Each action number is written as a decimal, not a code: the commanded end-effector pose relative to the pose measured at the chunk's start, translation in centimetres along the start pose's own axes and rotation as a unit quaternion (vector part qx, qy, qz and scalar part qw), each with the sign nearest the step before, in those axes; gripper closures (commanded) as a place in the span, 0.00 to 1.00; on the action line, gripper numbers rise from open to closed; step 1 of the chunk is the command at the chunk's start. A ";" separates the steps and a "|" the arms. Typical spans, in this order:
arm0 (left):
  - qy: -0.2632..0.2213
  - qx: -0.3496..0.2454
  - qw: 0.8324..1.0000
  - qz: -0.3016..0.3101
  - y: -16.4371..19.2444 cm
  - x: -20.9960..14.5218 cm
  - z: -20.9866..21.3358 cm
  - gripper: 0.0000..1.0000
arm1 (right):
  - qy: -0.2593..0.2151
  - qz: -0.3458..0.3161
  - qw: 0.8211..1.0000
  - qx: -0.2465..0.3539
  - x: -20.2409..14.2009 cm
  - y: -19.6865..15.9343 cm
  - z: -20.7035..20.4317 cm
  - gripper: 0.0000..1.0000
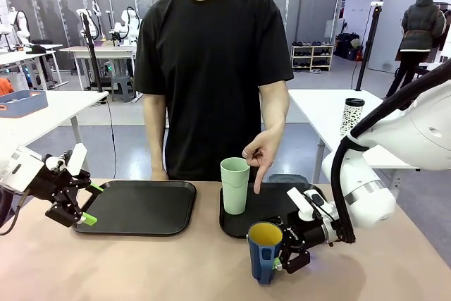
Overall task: Sort and store the cups by type.
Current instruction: Pick up the Handle plastic cup and place it into the empty Flat Tray.
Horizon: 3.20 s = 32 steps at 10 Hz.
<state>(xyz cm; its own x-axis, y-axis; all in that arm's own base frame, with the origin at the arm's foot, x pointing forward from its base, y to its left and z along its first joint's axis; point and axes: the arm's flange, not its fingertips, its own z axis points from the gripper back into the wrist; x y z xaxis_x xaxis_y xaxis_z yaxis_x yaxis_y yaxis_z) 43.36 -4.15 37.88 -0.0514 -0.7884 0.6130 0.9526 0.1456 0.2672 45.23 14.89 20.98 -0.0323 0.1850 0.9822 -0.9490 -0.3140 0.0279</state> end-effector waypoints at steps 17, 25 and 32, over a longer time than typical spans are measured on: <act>-0.003 0.004 1.000 0.000 0.3 0.0 -0.2 0.00 | -0.014 0.028 0.996 -0.086 4.7 -3.9 -7.6 0.47; -0.003 0.004 1.000 0.000 0.3 0.0 -0.2 0.00 | -0.029 0.037 0.997 -0.066 5.8 -5.1 -9.6 0.47; -0.003 0.004 1.000 0.000 0.3 0.0 -0.2 0.00 | -0.068 0.072 0.991 -0.092 4.7 -7.3 -16.5 0.26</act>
<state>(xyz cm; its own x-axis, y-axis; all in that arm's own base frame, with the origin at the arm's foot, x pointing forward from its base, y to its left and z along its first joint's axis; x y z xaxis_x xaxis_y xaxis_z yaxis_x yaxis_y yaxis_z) 43.36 -4.15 37.88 -0.0515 -0.7884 0.6130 0.9526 0.1455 0.2672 47.53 32.33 24.86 -0.0852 0.0363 0.9957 -0.9792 -0.1879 -0.0769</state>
